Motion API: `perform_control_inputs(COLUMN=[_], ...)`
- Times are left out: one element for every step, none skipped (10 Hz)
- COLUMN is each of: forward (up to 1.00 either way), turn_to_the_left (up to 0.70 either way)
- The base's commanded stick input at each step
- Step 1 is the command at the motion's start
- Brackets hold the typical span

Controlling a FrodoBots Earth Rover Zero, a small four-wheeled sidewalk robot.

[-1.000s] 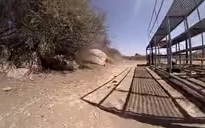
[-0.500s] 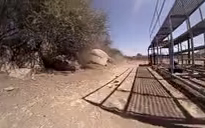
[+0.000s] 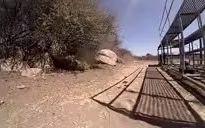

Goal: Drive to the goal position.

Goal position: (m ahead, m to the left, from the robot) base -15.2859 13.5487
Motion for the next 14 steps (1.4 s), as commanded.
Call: perform_control_inputs(forward=[0.00,0.00,0.00,0.00,0.00,0.00,0.00,0.00,0.00,0.00,0.00,0.00,0.00,0.00], turn_to_the_left=[0.00,0.00,0.00,0.00,0.01,0.22,0.42,0.45,0.45,0.45,0.45,0.45,0.45,0.45])
